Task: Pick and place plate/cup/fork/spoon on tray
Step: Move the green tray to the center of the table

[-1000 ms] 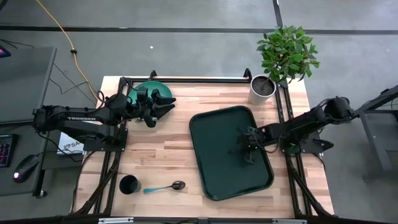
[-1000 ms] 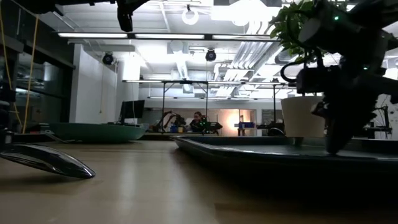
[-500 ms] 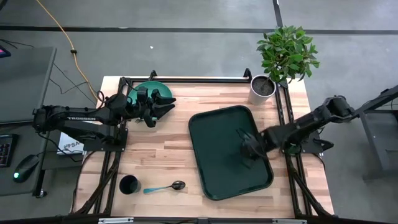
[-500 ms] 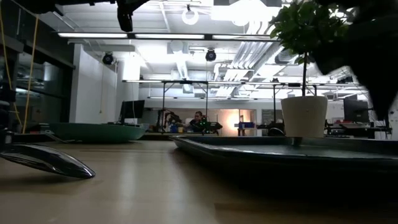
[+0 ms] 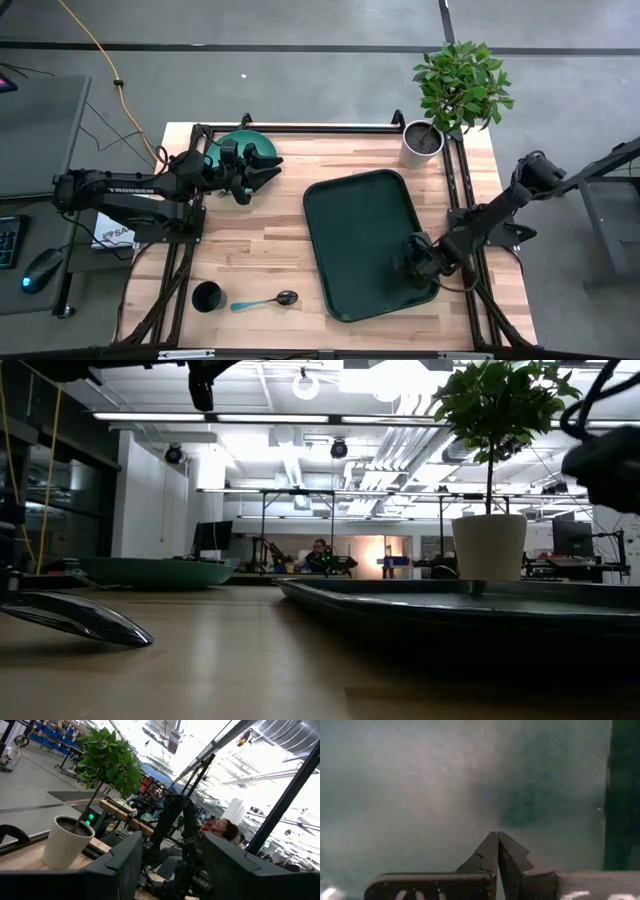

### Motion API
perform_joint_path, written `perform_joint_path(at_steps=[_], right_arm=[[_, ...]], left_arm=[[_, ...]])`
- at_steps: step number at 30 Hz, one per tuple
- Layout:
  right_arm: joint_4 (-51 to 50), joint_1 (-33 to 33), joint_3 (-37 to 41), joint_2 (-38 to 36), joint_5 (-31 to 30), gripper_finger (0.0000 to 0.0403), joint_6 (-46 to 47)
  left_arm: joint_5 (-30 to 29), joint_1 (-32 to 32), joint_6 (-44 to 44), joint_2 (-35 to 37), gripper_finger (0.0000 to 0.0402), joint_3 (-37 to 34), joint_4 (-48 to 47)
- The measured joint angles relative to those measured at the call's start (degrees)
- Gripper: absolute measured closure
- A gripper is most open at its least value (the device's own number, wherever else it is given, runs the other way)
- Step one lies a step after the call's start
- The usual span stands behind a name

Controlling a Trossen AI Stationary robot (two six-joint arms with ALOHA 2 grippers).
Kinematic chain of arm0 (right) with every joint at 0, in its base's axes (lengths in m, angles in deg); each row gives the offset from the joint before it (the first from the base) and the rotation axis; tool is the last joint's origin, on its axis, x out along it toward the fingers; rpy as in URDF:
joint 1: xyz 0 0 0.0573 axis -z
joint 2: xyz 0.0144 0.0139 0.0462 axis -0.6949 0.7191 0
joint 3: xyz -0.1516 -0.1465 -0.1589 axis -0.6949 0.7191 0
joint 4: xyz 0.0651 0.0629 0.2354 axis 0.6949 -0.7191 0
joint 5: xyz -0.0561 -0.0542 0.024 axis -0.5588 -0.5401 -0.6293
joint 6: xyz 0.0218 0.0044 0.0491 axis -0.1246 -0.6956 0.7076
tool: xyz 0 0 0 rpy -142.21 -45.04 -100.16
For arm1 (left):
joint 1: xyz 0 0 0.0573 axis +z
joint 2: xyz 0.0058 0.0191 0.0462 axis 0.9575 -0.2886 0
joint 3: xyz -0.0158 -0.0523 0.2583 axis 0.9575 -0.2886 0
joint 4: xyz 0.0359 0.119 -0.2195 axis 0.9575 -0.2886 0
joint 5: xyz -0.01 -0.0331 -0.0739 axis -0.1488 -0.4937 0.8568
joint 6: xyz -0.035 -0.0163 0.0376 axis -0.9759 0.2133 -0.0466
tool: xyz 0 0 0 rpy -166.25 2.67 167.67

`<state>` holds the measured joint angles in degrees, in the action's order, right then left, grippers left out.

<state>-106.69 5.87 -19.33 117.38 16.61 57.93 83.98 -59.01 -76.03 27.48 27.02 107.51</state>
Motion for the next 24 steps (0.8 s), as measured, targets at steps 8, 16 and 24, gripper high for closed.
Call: perform_joint_path(at_steps=[8,16,24], right_arm=[[-2.03,3.71,-0.74,6.81,7.44,0.0402,-18.10],[-6.38,11.05,-0.81,6.66,12.23,0.0402,-64.95],[-8.22,19.65,-0.79,6.60,6.93,0.0403,-96.72]], left_arm=[[0.00,0.00,-1.62,0.00,0.0213,0.00,-0.02],[0.01,-0.02,-3.01,0.00,0.0213,0.00,-0.02],[-0.27,-0.02,-3.15,0.00,0.0213,0.00,0.00]])
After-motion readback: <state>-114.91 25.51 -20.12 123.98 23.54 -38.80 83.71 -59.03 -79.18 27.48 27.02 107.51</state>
